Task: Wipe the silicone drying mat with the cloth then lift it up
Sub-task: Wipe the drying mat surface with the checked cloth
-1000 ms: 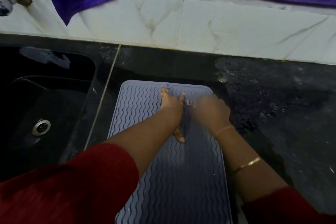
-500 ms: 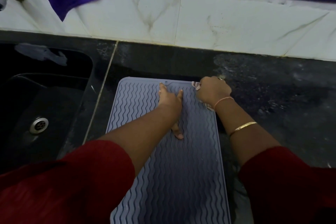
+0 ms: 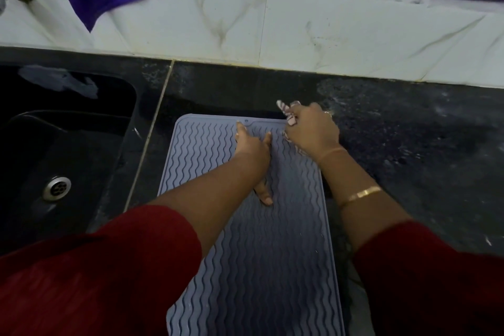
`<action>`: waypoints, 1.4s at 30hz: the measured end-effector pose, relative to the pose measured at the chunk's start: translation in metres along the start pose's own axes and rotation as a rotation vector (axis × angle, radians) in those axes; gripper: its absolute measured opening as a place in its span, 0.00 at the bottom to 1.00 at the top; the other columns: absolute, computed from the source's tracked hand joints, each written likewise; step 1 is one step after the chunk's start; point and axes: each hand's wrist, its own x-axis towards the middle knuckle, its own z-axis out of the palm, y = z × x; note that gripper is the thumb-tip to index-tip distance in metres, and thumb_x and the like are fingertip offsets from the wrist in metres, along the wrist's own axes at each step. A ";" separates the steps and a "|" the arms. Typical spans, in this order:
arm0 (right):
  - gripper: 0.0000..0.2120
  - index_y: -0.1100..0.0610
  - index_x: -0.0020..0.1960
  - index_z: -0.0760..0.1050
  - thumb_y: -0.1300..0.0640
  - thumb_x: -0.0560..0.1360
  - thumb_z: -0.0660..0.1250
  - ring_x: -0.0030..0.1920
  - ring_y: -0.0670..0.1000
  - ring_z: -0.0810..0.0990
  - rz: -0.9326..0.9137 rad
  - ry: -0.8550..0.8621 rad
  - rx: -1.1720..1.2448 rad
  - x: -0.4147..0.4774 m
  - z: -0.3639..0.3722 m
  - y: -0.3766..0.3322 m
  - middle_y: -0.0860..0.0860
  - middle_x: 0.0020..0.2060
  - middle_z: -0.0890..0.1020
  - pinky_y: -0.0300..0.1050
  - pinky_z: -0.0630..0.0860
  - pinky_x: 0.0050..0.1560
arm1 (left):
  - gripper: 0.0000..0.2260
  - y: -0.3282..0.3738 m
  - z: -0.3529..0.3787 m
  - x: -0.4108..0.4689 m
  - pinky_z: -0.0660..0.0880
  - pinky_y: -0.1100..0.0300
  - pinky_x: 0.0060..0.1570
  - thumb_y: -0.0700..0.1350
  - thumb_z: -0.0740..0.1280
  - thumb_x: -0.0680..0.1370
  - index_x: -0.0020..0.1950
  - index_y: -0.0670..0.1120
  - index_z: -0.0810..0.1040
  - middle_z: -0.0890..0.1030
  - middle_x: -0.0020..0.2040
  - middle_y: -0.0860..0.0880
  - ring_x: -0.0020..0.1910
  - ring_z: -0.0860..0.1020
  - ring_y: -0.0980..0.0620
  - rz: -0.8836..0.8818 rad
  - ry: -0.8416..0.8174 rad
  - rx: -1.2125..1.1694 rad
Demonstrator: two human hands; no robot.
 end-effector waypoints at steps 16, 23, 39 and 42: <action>0.12 0.55 0.53 0.75 0.49 0.74 0.64 0.53 0.60 0.74 0.026 0.012 -0.050 -0.071 0.017 0.006 0.57 0.54 0.74 0.46 0.70 0.42 | 0.56 0.000 -0.003 -0.004 0.45 0.34 0.70 0.66 0.67 0.70 0.76 0.40 0.32 0.64 0.73 0.37 0.73 0.60 0.34 -0.004 -0.015 0.032; 0.19 0.57 0.61 0.73 0.48 0.74 0.65 0.59 0.63 0.74 0.184 -0.080 -0.057 -0.002 0.011 0.002 0.60 0.60 0.73 0.50 0.72 0.52 | 0.61 -0.002 -0.003 -0.004 0.45 0.35 0.71 0.72 0.68 0.64 0.76 0.41 0.32 0.63 0.74 0.37 0.74 0.59 0.34 -0.006 -0.024 0.003; 0.17 0.57 0.61 0.73 0.51 0.76 0.63 0.59 0.63 0.72 0.141 0.030 -0.086 0.004 0.017 -0.002 0.60 0.60 0.72 0.52 0.73 0.50 | 0.62 0.000 -0.005 -0.004 0.45 0.35 0.71 0.72 0.68 0.64 0.75 0.41 0.31 0.64 0.73 0.36 0.74 0.59 0.34 -0.015 -0.047 0.031; 0.16 0.55 0.60 0.73 0.49 0.75 0.63 0.58 0.64 0.73 0.054 -0.012 -0.059 -0.006 0.017 0.010 0.60 0.58 0.72 0.50 0.72 0.49 | 0.59 -0.001 -0.006 -0.010 0.45 0.36 0.71 0.70 0.67 0.67 0.76 0.40 0.32 0.63 0.73 0.36 0.74 0.59 0.35 -0.005 -0.028 0.030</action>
